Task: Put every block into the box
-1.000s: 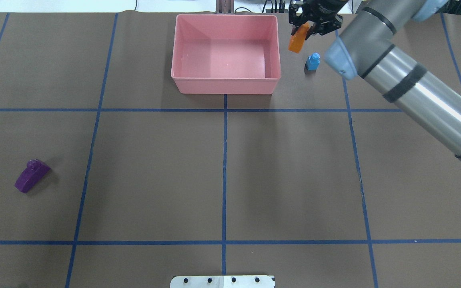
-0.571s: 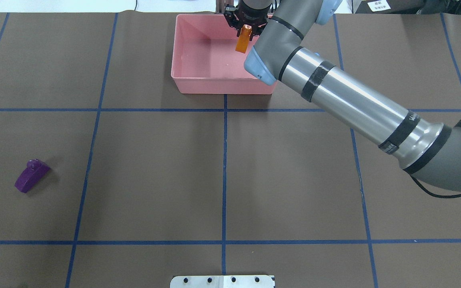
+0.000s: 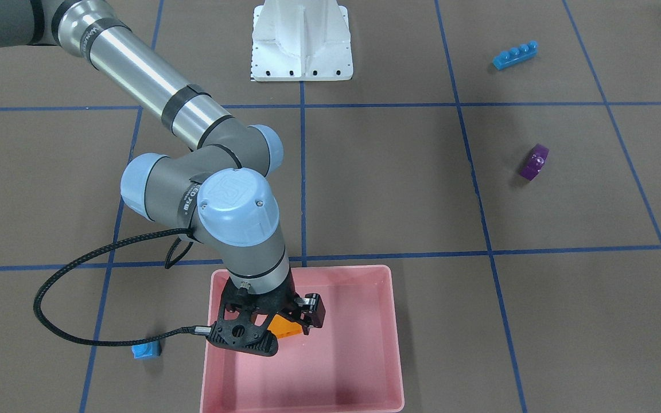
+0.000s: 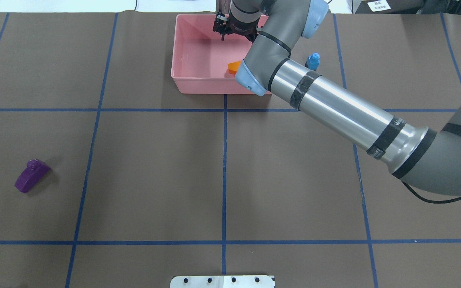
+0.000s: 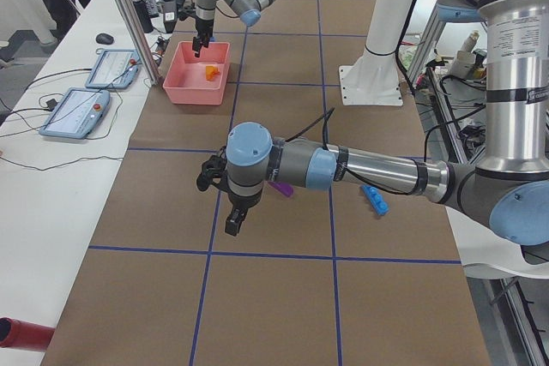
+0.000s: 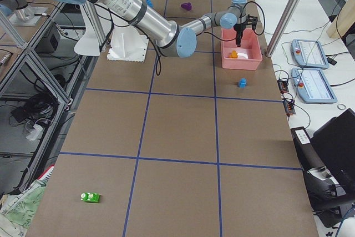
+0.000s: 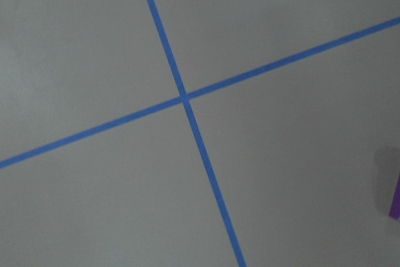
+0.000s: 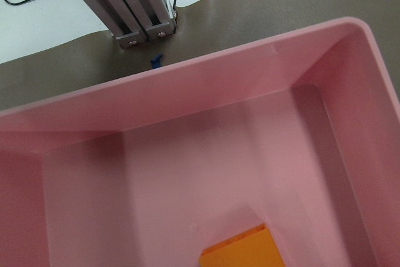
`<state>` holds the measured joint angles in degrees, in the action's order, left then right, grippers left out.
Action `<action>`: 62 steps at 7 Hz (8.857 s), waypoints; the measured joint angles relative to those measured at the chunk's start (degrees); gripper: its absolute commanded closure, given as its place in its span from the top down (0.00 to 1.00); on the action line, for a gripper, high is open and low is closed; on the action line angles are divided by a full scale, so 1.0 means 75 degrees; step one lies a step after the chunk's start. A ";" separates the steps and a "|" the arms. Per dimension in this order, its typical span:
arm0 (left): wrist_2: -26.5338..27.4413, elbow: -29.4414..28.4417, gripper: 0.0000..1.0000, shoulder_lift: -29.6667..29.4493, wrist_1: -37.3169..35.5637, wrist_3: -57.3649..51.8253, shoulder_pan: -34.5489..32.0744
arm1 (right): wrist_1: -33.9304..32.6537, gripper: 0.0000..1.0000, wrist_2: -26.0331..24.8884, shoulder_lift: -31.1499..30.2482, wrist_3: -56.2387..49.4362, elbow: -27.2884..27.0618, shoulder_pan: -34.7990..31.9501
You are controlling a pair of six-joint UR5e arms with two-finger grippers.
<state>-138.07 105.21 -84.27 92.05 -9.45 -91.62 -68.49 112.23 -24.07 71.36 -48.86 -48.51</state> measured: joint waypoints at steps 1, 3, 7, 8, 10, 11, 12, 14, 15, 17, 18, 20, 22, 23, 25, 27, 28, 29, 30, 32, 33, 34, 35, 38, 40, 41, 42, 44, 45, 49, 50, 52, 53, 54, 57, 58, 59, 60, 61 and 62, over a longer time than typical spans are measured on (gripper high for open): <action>-0.0406 0.0075 1.00 0.0011 0.0180 0.0321 0.0074 | -0.0621 1.00 0.0373 -0.0051 -0.0693 -0.0269 -0.0317; -0.0893 0.0412 1.00 0.0058 0.0587 0.0828 0.1074 | -0.2235 1.00 0.0957 -0.0737 -0.2537 -0.1576 -0.1027; 0.0999 0.0596 1.00 0.0195 0.2456 0.2984 0.3918 | -0.2595 1.00 0.1976 -0.3095 -0.4985 -0.3396 -0.2107; 0.1648 0.0611 1.00 0.0225 0.2521 0.3041 0.4555 | -0.2575 1.00 0.2009 -0.3375 -0.5159 -0.3598 -0.2177; 0.2382 0.0583 1.00 0.0285 0.2548 0.3053 0.5456 | -0.2546 1.00 0.2014 -0.3609 -0.5250 -0.3751 -0.2208; 0.2517 0.0510 0.99 0.0267 0.2550 0.3053 0.5762 | -0.2539 1.00 0.2009 -0.3666 -0.5257 -0.3766 -0.2207; 0.2567 0.0387 0.98 0.0195 0.2551 0.3053 0.5951 | -0.2533 1.00 0.2003 -0.3706 -0.5257 -0.3771 -0.2206; 0.2587 -0.0032 0.61 -0.0165 0.2551 0.3051 0.6061 | -0.2537 0.99 0.1992 -0.3733 -0.5223 -0.3764 -0.2205; 0.2589 -0.0191 0.35 -0.0294 0.2551 0.3043 0.6069 | -0.2539 0.99 0.1983 -0.3734 -0.5191 -0.3753 -0.2195; 0.2589 -0.0284 0.00 -0.0344 0.2551 0.3034 0.6074 | -0.2538 0.99 0.1969 -0.3732 -0.5151 -0.3738 -0.2180; 0.2582 -0.0272 0.00 -0.0333 0.2548 0.3044 0.6073 | -0.2533 0.99 0.1959 -0.3740 -0.5149 -0.3727 -0.2175; 0.2518 0.0037 0.00 -0.0339 0.2506 0.3296 0.6035 | -0.2529 0.98 0.1948 -0.3744 -0.5156 -0.3718 -0.2166; 0.2504 0.0676 0.00 -0.0603 0.2424 0.4593 0.5902 | -0.2415 0.98 0.1934 -0.3697 -0.5170 -0.3685 -0.2087; 0.2502 0.0813 0.00 -0.1117 0.2155 0.5251 0.5732 | -0.2107 0.98 0.1869 -0.3706 -0.5167 -0.3609 -0.2000; 0.2559 0.0715 0.00 -0.3057 0.0526 0.6313 0.5459 | -0.1596 0.99 0.1674 -0.3628 -0.5164 -0.3226 -0.1839; 0.2579 -0.0518 0.00 -0.5255 -0.0150 0.7665 0.5281 | -0.1303 0.99 0.1499 -0.3423 -0.5159 -0.2756 -0.1716; 0.2583 -0.1649 0.00 -0.6416 -0.0189 0.8296 0.5247 | -0.1167 0.99 0.1363 -0.3355 -0.5156 -0.2556 -0.1667; 0.2583 -0.3132 0.00 -0.7662 -0.0173 0.8916 0.5221 | -0.0956 0.99 0.1299 -0.3332 -0.5155 -0.2380 -0.1642; 0.2635 -0.4435 0.00 -0.8566 -0.0031 0.9293 0.5210 | -0.0812 0.99 0.1276 -0.3328 -0.5155 -0.2273 -0.1631; 0.2907 -0.5993 0.99 -0.9169 0.0814 0.9852 0.5208 | -0.0706 0.99 0.1270 -0.3324 -0.5155 -0.2205 -0.1559; 0.2966 -0.6363 1.00 -0.9266 0.1124 0.9999 0.5230 | -0.0687 0.99 0.1272 -0.3327 -0.5157 -0.2197 -0.1484; 0.2947 -0.6388 1.00 -0.9306 0.1251 1.0040 0.5247 | -0.0678 0.99 0.1267 -0.3346 -0.5168 -0.2184 -0.1396; 0.2624 -0.6198 1.00 -0.9288 0.1263 0.9940 0.5173 | -0.0536 0.98 0.1234 -0.3361 -0.5178 -0.2100 -0.1306; 0.1216 -0.4460 1.00 -0.7751 0.1113 0.8376 0.4537 | 0.0680 0.96 0.1089 -0.2953 -0.4831 -0.1039 -0.1140; 0.1097 -0.3547 1.00 -0.6977 0.1071 0.8065 0.4459 | 0.1466 0.85 0.0908 -0.2513 -0.4159 -0.0176 -0.0915; 0.1091 -0.3418 1.00 -0.6896 0.1032 0.8063 0.4459 | 0.1917 0.58 0.0783 -0.2450 -0.3821 0.0133 -0.0787; 0.1092 -0.3357 1.00 -0.6866 0.0994 0.8088 0.4459 | 0.2138 0.17 0.0727 -0.2443 -0.3628 0.0283 -0.0705; 0.1103 -0.3318 1.00 -0.6850 0.0972 0.8164 0.4480 | 0.2212 0.00 0.0714 -0.2457 -0.3529 0.0337 -0.0715; 0.1109 -0.3314 1.00 -0.6843 0.0970 0.8178 0.4490 | 0.2210 0.00 0.0763 -0.2461 -0.3514 0.0297 -0.0857; 0.1101 -0.2748 1.00 -0.6057 0.1011 0.8061 0.4485 | 0.1810 0.00 0.1032 -0.1765 -0.1914 -0.0192 -0.1420; 0.1115 -0.1998 1.00 -0.5279 0.1025 0.7885 0.4480 | 0.1208 0.00 0.1032 -0.1224 -0.1395 -0.0316 -0.1402; 0.1121 -0.0403 1.00 -0.3415 0.1023 0.7088 0.4500 | 0.0377 0.00 0.0714 -0.0367 -0.0695 -0.0375 -0.0972; 0.1130 0.0034 1.00 -0.2878 0.1032 0.6845 0.4509 | 0.0275 0.00 0.0149 -0.0142 -0.0388 -0.0356 -0.0546; 0.1132 0.0220 1.00 -0.2650 0.1037 0.6752 0.4518 | 0.0236 0.00 -0.0465 0.0053 -0.0098 -0.0268 -0.0055; 0.1097 0.0356 1.00 -0.2516 0.1029 0.6724 0.4537 | 0.0222 0.93 -0.1795 0.0864 0.0435 0.0573 0.1172; 0.1084 0.0368 1.00 -0.2512 0.1028 0.6730 0.4539 | 0.0224 0.99 -0.1990 0.0961 0.0540 0.0652 0.1374; 0.1077 0.0371 1.00 -0.2497 0.1028 0.6732 0.4539 | 0.0217 0.99 -0.2049 0.0989 0.0596 0.0671 0.1439; 0.1074 0.0426 1.00 -0.2373 0.1037 0.6724 0.4539 | 0.0155 0.99 -0.1963 0.1005 0.0625 0.0673 0.1381; 0.1078 0.0582 1.00 -0.2094 0.1049 0.6664 0.4544 | -0.0036 0.99 -0.1568 0.1045 0.0524 0.0648 0.1167; 0.1093 0.0836 1.00 -0.1681 0.1054 0.6496 0.4555 | -0.0438 0.99 -0.0972 0.1083 0.0230 0.0503 0.0852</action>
<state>-129.87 111.48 -96.88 99.96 39.26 -57.45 -71.77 104.93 -15.95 73.08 -45.09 -42.11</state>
